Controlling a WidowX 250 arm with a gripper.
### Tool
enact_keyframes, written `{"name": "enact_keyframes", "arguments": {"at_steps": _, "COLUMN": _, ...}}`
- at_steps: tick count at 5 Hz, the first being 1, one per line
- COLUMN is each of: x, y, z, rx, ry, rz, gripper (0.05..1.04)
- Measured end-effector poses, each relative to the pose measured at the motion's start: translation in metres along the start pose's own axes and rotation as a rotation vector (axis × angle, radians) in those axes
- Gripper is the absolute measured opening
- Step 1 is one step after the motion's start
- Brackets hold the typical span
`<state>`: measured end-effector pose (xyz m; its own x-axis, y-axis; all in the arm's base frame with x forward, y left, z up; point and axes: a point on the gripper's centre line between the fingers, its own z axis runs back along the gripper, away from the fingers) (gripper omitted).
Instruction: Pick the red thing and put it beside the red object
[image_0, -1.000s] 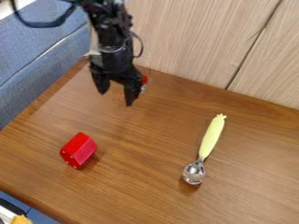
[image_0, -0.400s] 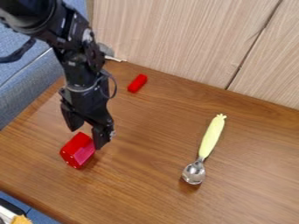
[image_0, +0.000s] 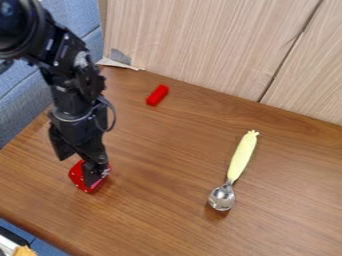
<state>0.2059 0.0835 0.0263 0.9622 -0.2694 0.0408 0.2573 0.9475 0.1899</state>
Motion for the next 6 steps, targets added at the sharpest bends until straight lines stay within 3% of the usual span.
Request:
{"name": "enact_keyframes", "arguments": {"at_steps": 1, "x": -0.002, "y": 0.004, "z": -0.013, "rx": 0.022, "ry": 0.039, "rz": 0.021, "gripper": 0.999}}
{"name": "enact_keyframes", "arguments": {"at_steps": 3, "x": 0.014, "y": 0.006, "z": -0.04, "rx": -0.023, "ry": 0.071, "rz": 0.013, "gripper": 0.976}}
{"name": "enact_keyframes", "arguments": {"at_steps": 4, "x": 0.016, "y": 0.007, "z": -0.041, "rx": -0.01, "ry": 0.069, "rz": 0.002, "gripper": 0.854}}
{"name": "enact_keyframes", "arguments": {"at_steps": 6, "x": 0.022, "y": -0.001, "z": -0.038, "rx": -0.066, "ry": 0.04, "rz": 0.033, "gripper": 0.854}}
